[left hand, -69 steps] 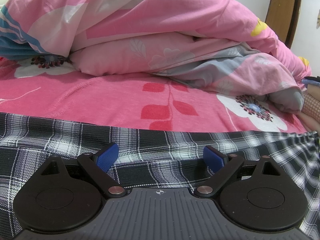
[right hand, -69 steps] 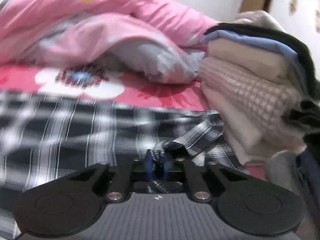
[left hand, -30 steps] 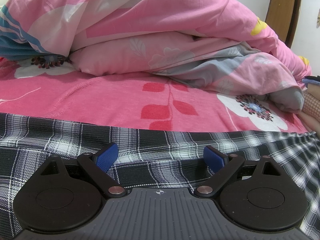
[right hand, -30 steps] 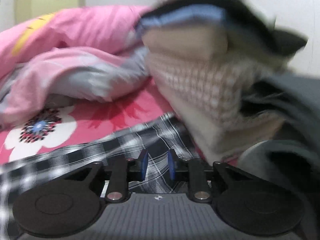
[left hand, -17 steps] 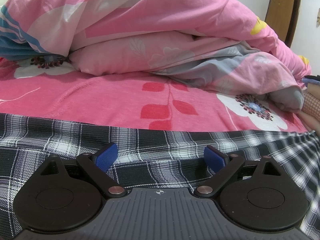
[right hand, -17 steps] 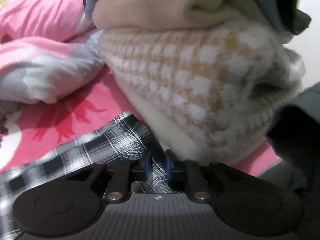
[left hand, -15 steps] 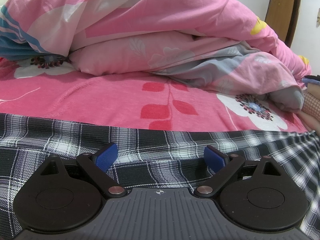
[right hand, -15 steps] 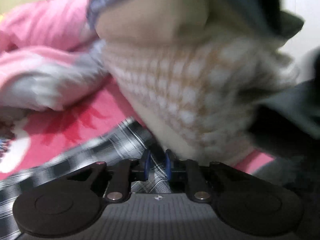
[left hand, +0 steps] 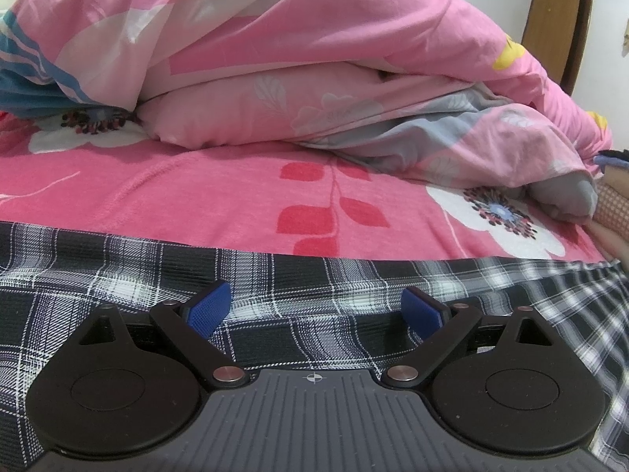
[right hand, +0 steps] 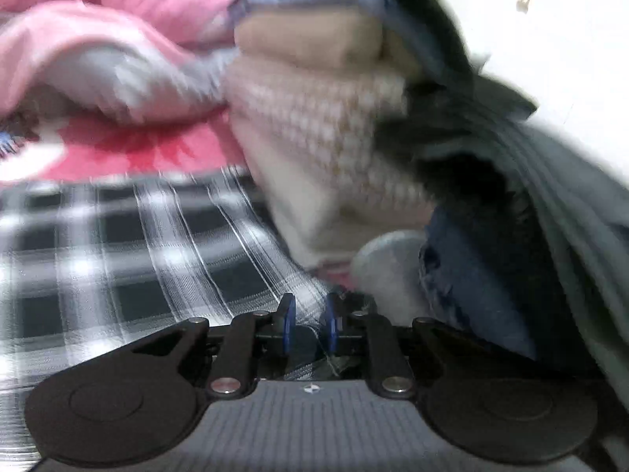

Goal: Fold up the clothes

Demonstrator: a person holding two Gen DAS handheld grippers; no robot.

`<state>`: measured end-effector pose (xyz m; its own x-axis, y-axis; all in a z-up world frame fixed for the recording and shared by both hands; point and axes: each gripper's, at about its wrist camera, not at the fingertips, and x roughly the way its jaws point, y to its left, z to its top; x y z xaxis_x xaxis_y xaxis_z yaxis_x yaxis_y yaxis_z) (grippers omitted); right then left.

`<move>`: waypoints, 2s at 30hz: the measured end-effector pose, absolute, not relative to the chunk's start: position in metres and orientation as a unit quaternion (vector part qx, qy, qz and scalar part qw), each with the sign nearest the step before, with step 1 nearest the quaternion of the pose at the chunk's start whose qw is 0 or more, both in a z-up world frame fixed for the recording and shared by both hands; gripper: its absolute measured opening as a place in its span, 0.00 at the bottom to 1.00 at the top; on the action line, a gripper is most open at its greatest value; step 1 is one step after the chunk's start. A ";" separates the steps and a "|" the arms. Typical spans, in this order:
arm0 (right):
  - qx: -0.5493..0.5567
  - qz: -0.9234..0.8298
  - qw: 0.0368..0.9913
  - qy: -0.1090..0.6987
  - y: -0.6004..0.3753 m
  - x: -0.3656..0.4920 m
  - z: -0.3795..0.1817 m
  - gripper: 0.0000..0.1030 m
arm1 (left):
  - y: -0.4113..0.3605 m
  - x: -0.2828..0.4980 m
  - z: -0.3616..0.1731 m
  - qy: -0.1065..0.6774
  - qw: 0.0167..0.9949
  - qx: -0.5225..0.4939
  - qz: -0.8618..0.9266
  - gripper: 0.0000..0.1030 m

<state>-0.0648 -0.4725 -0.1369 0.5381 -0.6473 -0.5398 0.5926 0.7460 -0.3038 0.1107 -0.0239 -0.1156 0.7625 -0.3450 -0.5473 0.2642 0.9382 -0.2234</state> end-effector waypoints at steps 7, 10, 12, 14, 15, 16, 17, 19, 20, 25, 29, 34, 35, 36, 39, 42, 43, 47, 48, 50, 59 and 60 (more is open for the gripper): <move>-0.004 -0.342 0.876 0.340 -0.474 -0.096 -0.140 0.17 | -0.023 0.111 -0.115 0.304 0.936 -0.069 -0.163 0.92; 0.025 -0.347 0.884 0.312 -0.465 -0.119 -0.127 0.20 | -0.023 0.111 -0.115 0.304 0.936 -0.068 -0.163 0.92; 0.059 -0.340 0.893 0.290 -0.462 -0.138 -0.119 0.20 | -0.023 0.111 -0.115 0.304 0.936 -0.068 -0.162 0.92; 0.104 -0.315 0.899 0.288 -0.459 -0.151 -0.116 0.20 | -0.023 0.111 -0.115 0.304 0.936 -0.068 -0.162 0.92; 0.128 -0.300 0.901 0.288 -0.457 -0.157 -0.115 0.20 | -0.023 0.111 -0.115 0.303 0.936 -0.069 -0.162 0.92; 0.154 -0.286 0.901 0.288 -0.456 -0.161 -0.116 0.20 | -0.023 0.110 -0.115 0.303 0.936 -0.069 -0.162 0.92; 0.182 -0.273 0.900 0.287 -0.456 -0.165 -0.118 0.21 | -0.023 0.110 -0.115 0.303 0.936 -0.069 -0.162 0.92; 0.237 -0.250 0.895 0.284 -0.457 -0.173 -0.122 0.21 | -0.023 0.111 -0.115 0.303 0.936 -0.070 -0.162 0.92; 0.261 -0.245 0.890 0.282 -0.460 -0.176 -0.125 0.21 | -0.023 0.111 -0.115 0.303 0.936 -0.070 -0.162 0.92; 0.356 -0.252 0.860 0.265 -0.491 -0.168 -0.130 0.21 | -0.021 0.110 -0.115 0.302 0.936 -0.075 -0.162 0.92; 0.418 -0.277 0.831 0.242 -0.510 -0.166 -0.138 0.21 | -0.021 0.110 -0.114 0.302 0.936 -0.076 -0.162 0.93; 0.452 -0.288 0.814 0.224 -0.516 -0.178 -0.144 0.22 | -0.021 0.110 -0.115 0.302 0.936 -0.077 -0.163 0.93; 0.455 -0.291 0.812 0.223 -0.517 -0.177 -0.145 0.22 | -0.021 0.110 -0.115 0.302 0.936 -0.077 -0.163 0.93; 0.457 -0.292 0.810 0.222 -0.518 -0.176 -0.146 0.22 | -0.021 0.110 -0.115 0.302 0.936 -0.077 -0.163 0.93; 0.453 -0.298 0.811 0.220 -0.520 -0.171 -0.146 0.21 | -0.021 0.110 -0.114 0.302 0.936 -0.077 -0.163 0.93; 0.434 -0.306 0.818 0.218 -0.519 -0.166 -0.145 0.16 | -0.021 0.110 -0.114 0.302 0.936 -0.077 -0.163 0.93; 0.424 -0.308 0.823 0.220 -0.518 -0.164 -0.144 0.13 | -0.021 0.110 -0.114 0.302 0.936 -0.077 -0.163 0.93; 0.383 -0.311 0.842 0.219 -0.511 -0.164 -0.139 0.00 | -0.020 0.110 -0.114 0.302 0.936 -0.077 -0.163 0.93; 0.372 -0.314 0.846 0.216 -0.508 -0.166 -0.137 0.00 | -0.021 0.110 -0.114 0.302 0.936 -0.078 -0.163 0.93; 0.346 -0.324 0.855 0.211 -0.501 -0.171 -0.132 0.00 | -0.021 0.110 -0.114 0.302 0.936 -0.078 -0.163 0.93; 0.302 -0.359 0.850 0.240 -0.499 -0.165 -0.143 0.00 | -0.017 0.107 -0.112 0.298 0.937 -0.085 -0.164 0.95; 0.299 -0.368 0.846 0.242 -0.498 -0.166 -0.140 0.01 | -0.016 0.107 -0.111 0.296 0.937 -0.088 -0.164 0.95</move>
<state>-0.1659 -0.4980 -0.1399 0.6113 -0.4784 -0.6304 0.7682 0.5503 0.3273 0.1065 -0.0157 -0.1107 0.7709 -0.3584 -0.5266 0.2545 0.9311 -0.2612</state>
